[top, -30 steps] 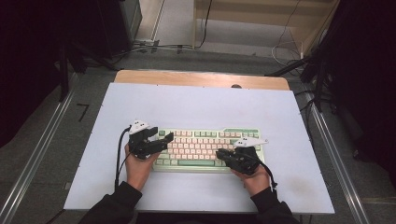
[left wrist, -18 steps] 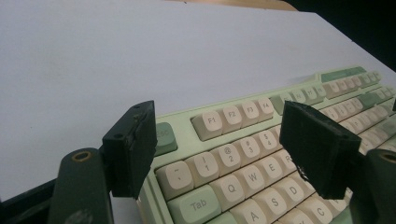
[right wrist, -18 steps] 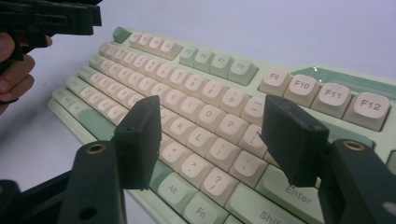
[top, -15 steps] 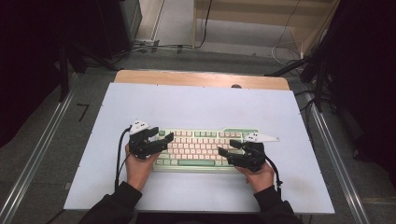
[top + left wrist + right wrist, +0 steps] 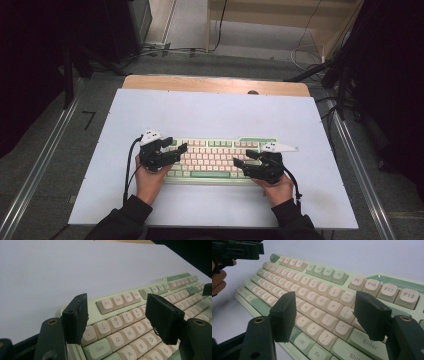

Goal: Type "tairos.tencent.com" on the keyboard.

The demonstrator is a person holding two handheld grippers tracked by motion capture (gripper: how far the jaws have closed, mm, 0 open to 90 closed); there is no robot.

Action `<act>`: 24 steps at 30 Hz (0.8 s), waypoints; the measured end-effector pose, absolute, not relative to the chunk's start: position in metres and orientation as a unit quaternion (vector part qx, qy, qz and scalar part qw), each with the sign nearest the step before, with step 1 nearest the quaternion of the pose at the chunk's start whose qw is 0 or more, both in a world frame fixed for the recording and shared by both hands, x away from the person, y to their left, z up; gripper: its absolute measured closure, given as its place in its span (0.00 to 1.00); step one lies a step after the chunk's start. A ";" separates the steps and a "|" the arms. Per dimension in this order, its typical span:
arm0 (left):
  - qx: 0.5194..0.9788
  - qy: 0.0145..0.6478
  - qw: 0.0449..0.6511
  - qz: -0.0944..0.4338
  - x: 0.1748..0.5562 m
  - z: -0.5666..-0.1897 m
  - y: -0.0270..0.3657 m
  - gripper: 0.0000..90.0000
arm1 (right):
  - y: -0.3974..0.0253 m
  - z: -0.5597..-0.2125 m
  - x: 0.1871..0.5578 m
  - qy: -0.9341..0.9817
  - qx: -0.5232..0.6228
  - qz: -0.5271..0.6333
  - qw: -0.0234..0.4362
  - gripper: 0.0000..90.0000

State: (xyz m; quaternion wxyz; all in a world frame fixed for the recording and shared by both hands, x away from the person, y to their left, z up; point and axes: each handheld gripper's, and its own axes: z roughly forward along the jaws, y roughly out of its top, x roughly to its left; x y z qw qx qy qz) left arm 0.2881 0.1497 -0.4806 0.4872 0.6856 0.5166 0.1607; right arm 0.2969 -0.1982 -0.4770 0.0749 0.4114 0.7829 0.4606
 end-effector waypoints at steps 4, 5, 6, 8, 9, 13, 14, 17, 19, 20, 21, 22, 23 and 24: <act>0.687 0.514 0.488 0.160 0.288 -0.480 0.149 0.40 | -0.198 -0.477 0.297 0.783 0.412 0.460 0.075 0.36; 0.687 0.514 0.488 0.160 0.287 -0.480 0.149 0.40 | -0.198 -0.477 0.297 0.783 0.412 0.460 0.075 0.36; 0.688 0.513 0.487 0.159 0.287 -0.480 0.149 0.40 | -0.198 -0.477 0.297 0.783 0.412 0.460 0.076 0.36; 0.688 0.513 0.488 0.159 0.287 -0.480 0.148 0.41 | -0.198 -0.477 0.297 0.783 0.412 0.460 0.074 0.37; 0.689 0.512 0.488 0.158 0.287 -0.480 0.148 0.41 | -0.198 -0.477 0.297 0.783 0.412 0.460 0.075 0.37; 0.692 0.507 0.490 0.155 0.286 -0.480 0.146 0.43 | -0.198 -0.478 0.297 0.783 0.412 0.460 0.075 0.37; 0.693 0.505 0.491 0.153 0.286 -0.480 0.145 0.45 | -0.198 -0.478 0.297 0.783 0.412 0.460 0.074 0.37; 0.699 0.492 0.500 0.142 0.284 -0.480 0.143 0.57 | -0.198 -0.478 0.297 0.783 0.413 0.460 0.073 0.38; 0.707 0.480 0.503 0.130 0.284 -0.480 0.140 0.71 | -0.198 -0.478 0.297 0.783 0.412 0.460 0.073 0.38; 0.711 0.472 0.506 0.122 0.283 -0.480 0.139 0.79 | -0.198 -0.478 0.297 0.783 0.413 0.460 0.073 0.38; 0.715 0.467 0.508 0.114 0.283 -0.480 0.138 0.85 | -0.198 -0.478 0.297 0.783 0.413 0.460 0.072 0.39; 0.720 0.461 0.508 0.109 0.283 -0.480 0.136 0.91 | -0.198 -0.478 0.297 0.783 0.413 0.460 0.072 0.39; 0.723 0.455 0.509 0.102 0.282 -0.480 0.134 0.96 | -0.198 -0.478 0.297 0.783 0.413 0.460 0.072 0.39; 0.729 0.449 0.508 0.096 0.282 -0.480 0.132 0.99 | -0.198 -0.478 0.297 0.783 0.413 0.460 0.071 0.39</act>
